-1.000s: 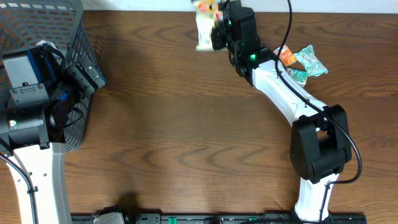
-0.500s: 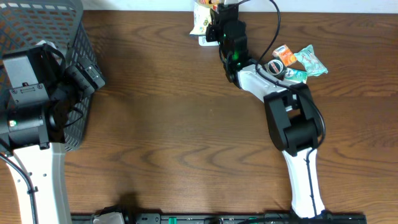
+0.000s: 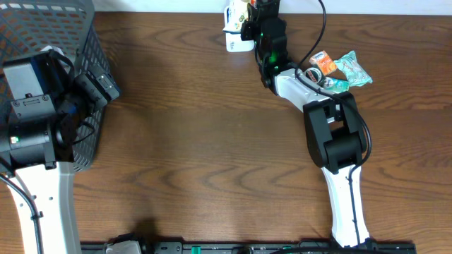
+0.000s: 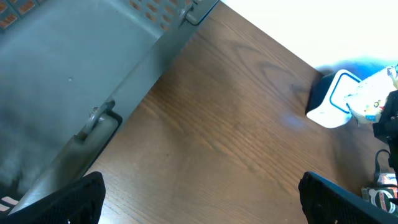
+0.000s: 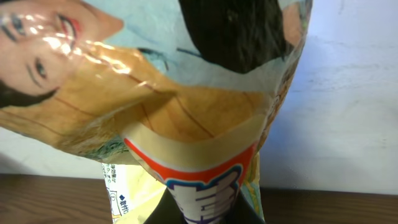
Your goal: Scan the item barcode
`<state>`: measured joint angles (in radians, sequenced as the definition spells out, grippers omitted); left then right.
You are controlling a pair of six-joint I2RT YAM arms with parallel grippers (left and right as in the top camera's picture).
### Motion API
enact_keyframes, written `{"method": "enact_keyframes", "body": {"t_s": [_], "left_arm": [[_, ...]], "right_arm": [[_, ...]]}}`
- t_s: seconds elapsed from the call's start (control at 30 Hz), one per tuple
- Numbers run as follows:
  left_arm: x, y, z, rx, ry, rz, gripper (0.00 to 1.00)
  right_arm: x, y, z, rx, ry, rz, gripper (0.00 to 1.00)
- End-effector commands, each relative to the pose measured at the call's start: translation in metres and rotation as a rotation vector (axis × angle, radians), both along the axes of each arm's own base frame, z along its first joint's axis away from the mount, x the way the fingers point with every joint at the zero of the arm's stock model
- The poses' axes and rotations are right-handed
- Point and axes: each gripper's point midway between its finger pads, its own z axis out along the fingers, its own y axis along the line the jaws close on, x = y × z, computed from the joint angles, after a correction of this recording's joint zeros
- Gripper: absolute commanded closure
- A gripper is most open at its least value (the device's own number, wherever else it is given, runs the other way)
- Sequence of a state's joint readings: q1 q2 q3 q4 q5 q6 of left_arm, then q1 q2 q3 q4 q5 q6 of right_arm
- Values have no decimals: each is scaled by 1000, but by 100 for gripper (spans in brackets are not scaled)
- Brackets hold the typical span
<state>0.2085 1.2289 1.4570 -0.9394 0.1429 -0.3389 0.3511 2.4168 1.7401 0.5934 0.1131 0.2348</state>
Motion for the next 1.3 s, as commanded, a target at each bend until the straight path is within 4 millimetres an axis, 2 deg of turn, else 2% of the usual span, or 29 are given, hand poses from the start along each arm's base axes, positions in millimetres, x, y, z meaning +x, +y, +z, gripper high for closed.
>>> {"method": "enact_keyframes", "body": {"t_s": [0.0, 0.07, 0.17, 0.3, 0.4, 0.47, 0.5, 0.57, 0.6, 0.63, 0.67, 0.7, 0.73, 0.77, 0.8, 0.87, 0.93, 1.0, 1.07, 1.13, 1.2, 1.27], "left_arm": [[-1, 3, 0, 15, 3, 2, 2], [-1, 3, 0, 15, 4, 2, 2], [-1, 3, 0, 15, 3, 2, 2], [-1, 3, 0, 15, 4, 2, 2], [-1, 3, 0, 15, 3, 2, 2], [-1, 3, 0, 15, 3, 2, 2], [-1, 3, 0, 15, 3, 2, 2], [-1, 3, 0, 15, 3, 2, 2], [-1, 3, 0, 15, 3, 2, 2], [-1, 3, 0, 15, 3, 2, 3], [-1, 3, 0, 15, 3, 2, 2], [-1, 3, 0, 15, 3, 2, 2], [-1, 3, 0, 15, 4, 2, 2], [-1, 3, 0, 15, 3, 2, 2], [-1, 3, 0, 15, 3, 2, 2], [-1, 3, 0, 15, 4, 2, 2], [-1, 3, 0, 15, 3, 2, 2], [-1, 3, 0, 15, 3, 2, 2], [-1, 3, 0, 15, 3, 2, 2], [-1, 3, 0, 15, 3, 2, 2], [-1, 3, 0, 15, 3, 2, 2], [-1, 3, 0, 15, 3, 2, 2]], "right_arm": [[4, -34, 74, 35, -95, -69, 99], [4, -56, 86, 23, -78, -123, 99], [-2, -110, 101, -112, -4, -244, 99], [-16, -175, 94, -354, 145, -309, 99], [-39, -243, 67, -525, 340, -342, 99], [-58, -286, 40, -592, 490, -355, 99], [-66, -301, 30, -604, 542, -362, 99], [-93, -356, 0, -604, 703, -412, 99], [-100, -369, -7, -597, 736, -427, 99], [-113, -393, -16, -582, 788, -455, 99], [-117, -401, -19, -576, 806, -464, 98], [-131, -422, -28, -556, 857, -492, 73], [-135, -430, -31, -549, 874, -502, 54], [-145, -442, -37, -538, 906, -517, 46], [-151, -450, -39, -530, 926, -527, 41], [-163, -465, -44, -493, 957, -562, 10], [-168, -469, -47, -450, 967, -562, 1], [-168, -463, -51, -416, 968, -516, 1], [-163, -446, -55, -360, 957, -422, 1], [-156, -418, -58, -289, 933, -298, 3], [-148, -379, -57, -190, 894, -129, 5], [-143, -350, -52, -115, 856, -11, 10]]}}
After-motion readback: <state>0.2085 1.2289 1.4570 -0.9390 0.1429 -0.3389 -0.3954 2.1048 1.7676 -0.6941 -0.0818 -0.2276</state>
